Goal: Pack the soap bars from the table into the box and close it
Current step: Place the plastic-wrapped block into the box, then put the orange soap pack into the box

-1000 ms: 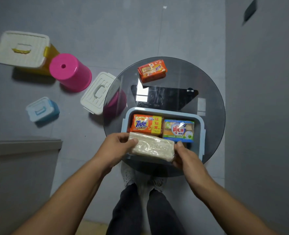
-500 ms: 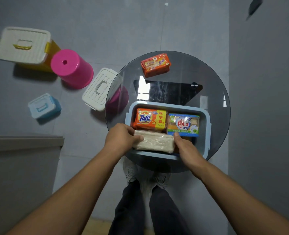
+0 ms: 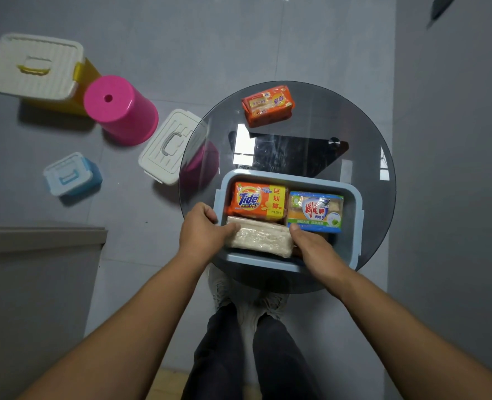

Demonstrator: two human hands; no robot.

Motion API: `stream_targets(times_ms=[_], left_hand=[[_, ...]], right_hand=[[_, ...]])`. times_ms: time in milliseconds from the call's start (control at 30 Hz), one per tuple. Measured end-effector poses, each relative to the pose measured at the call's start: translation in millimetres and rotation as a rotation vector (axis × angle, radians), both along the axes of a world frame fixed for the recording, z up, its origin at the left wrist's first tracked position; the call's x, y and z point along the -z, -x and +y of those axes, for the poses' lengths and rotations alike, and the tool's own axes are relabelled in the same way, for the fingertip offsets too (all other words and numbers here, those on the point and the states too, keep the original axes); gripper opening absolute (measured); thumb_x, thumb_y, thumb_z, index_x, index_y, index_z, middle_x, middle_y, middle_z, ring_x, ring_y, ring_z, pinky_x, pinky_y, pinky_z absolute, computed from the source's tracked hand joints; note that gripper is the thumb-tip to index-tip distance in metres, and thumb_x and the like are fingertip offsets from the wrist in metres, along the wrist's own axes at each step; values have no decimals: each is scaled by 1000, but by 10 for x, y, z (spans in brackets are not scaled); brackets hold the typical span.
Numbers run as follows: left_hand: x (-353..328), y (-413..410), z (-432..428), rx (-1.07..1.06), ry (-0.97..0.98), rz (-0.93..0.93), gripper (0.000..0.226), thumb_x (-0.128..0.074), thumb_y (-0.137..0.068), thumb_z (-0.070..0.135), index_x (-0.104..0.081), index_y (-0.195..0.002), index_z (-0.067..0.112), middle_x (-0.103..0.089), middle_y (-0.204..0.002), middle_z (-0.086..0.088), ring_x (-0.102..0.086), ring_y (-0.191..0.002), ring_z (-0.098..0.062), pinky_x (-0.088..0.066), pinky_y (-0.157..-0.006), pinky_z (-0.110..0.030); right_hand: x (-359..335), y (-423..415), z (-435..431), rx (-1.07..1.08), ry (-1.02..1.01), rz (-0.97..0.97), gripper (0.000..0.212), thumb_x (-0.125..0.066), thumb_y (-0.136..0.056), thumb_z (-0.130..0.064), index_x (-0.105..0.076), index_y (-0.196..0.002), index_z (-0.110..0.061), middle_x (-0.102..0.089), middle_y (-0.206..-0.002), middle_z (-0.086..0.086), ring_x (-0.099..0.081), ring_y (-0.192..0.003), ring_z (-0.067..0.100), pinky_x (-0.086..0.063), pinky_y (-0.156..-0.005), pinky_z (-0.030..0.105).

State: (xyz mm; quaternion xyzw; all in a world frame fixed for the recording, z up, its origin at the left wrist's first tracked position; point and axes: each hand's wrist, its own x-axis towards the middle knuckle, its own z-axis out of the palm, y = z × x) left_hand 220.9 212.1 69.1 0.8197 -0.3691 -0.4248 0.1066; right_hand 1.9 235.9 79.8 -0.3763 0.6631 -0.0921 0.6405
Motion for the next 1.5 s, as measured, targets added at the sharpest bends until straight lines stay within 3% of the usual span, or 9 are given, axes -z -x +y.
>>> stream_targets(times_ms=[167, 367, 567, 700, 733, 767, 967, 1200, 1500], left_hand=[[-4, -44, -78, -19, -79, 84, 45, -88, -73, 30, -46, -87, 18, -60, -89, -6, -57, -76, -20, -59, -79, -42], [-137, -100, -298, -65, 2, 166, 48, -85, -75, 39, -56, -100, 9, -59, -86, -2, -56, -73, -15, -51, -67, -29], [-116, -104, -950, -66, 123, 246, 37, -65, -89, 51, -58, -90, 15, -63, -88, -3, -57, -78, -17, -46, -68, -33], [129, -73, -1572, -5, 16, 396, 41, -59, -87, 60, -61, -93, 19, -62, -87, -8, -60, -90, -27, -50, -92, -46], [221, -59, -1723, 15, -14, 419, 44, -58, -87, 61, -63, -98, 18, -62, -90, -15, -35, -101, -9, -50, -94, -47], [326, -42, -1870, 33, -43, 420, 50, -57, -87, 61, -64, -108, 16, -63, -101, -23, -45, -127, -42, -49, -98, -50], [840, 80, -2542, 63, -70, 402, 102, -59, -74, 70, -37, -153, 9, -49, -151, -13, -52, -132, -32, -43, -110, -49], [1085, 283, -2833, 77, -13, 478, 47, -63, -95, 41, -58, -134, 14, -66, -125, -6, -63, -112, -27, -49, -103, -43], [1068, 361, -2765, -105, 90, 500, 24, -70, -93, 15, -63, -115, 12, -68, -105, -3, -68, -96, -19, -54, -86, -26]], right_hand=[[-23, 36, -10, -52, -1, -12, 31, -32, -104, -49, -60, -97, -40, -63, -118, -8, -57, -118, 14, -39, -108, 34], [-294, 145, -244, -148, 259, 342, 43, -38, -101, -50, -66, -87, -20, -71, -88, 0, -64, -82, 13, -55, -75, 39], [-424, 106, -1115, 70, 446, 244, 21, -51, -97, -43, -65, -86, -30, -71, -89, -5, -68, -88, 13, -58, -82, 43], [-78, 49, -1904, 110, 423, 251, 17, -54, -98, -39, -64, -101, -26, -68, -97, -4, -65, -96, 17, -55, -93, 48], [36, 29, -2091, 119, 394, 247, 20, -53, -99, -40, -64, -106, -25, -67, -98, -4, -64, -98, 18, -54, -96, 48], [156, 6, -2265, 135, 361, 235, 22, -53, -98, -42, -64, -108, -25, -66, -100, -5, -63, -101, 19, -52, -98, 48], [823, -172, -2956, 262, 244, 160, 48, -53, -98, -43, -57, -133, -12, -61, -110, -3, -56, -110, 17, -45, -108, 48], [1233, -229, -3186, 338, 191, 90, 44, -55, -96, -45, -58, -128, -14, -69, -117, 3, -65, -111, 20, -50, -102, 47], [1227, -169, -3102, 352, 219, 106, 33, -62, -95, -37, -57, -116, -12, -69, -101, -1, -68, -90, 11, -55, -91, 35]])
